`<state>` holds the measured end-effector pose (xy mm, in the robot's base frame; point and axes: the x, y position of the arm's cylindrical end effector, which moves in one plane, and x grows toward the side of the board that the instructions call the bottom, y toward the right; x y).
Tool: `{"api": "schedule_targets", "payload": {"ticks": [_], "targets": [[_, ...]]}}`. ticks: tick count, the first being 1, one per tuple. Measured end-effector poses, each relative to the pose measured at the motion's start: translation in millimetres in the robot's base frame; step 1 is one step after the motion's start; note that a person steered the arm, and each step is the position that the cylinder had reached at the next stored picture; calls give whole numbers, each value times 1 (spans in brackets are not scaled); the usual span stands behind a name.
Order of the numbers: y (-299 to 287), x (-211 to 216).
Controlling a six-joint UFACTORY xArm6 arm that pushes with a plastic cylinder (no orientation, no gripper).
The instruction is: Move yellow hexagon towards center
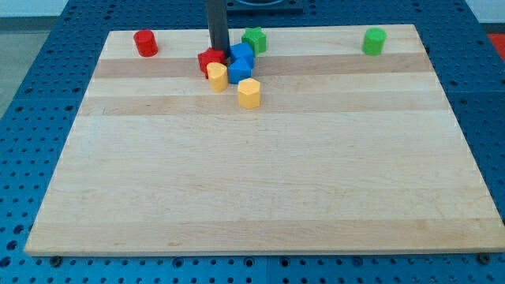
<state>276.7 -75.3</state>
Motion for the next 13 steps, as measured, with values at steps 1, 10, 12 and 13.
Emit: {"api": "schedule_targets", "payload": {"ticks": [1, 10, 12, 13], "targets": [[0, 27], [-103, 77], [-110, 113], [-103, 113]]}}
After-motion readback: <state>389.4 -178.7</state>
